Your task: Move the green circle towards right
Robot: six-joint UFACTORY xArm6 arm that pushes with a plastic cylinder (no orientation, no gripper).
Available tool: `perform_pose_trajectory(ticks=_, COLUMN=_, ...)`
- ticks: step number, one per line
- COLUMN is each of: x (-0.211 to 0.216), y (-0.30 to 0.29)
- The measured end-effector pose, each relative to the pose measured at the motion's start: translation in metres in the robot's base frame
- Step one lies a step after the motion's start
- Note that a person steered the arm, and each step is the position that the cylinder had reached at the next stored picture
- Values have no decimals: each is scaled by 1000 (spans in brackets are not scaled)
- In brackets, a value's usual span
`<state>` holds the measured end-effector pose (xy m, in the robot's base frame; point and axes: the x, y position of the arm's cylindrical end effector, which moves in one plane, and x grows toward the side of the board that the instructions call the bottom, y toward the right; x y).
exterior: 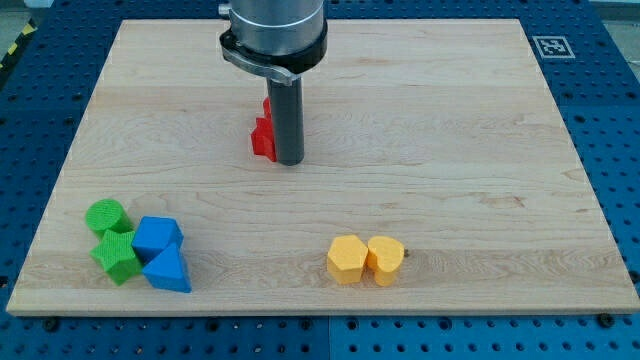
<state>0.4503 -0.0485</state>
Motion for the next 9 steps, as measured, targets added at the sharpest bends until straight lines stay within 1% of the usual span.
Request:
perform_pose_trajectory(ticks=2, x=-8, y=-115)
perform_pose_trajectory(ticks=3, x=9, y=-167)
perform_pose_trajectory(ticks=4, x=38, y=-218)
perform_pose_trajectory(ticks=5, x=65, y=-255)
perform_pose_trajectory(ticks=8, x=100, y=-204)
perform_pose_trajectory(ticks=9, x=102, y=-191)
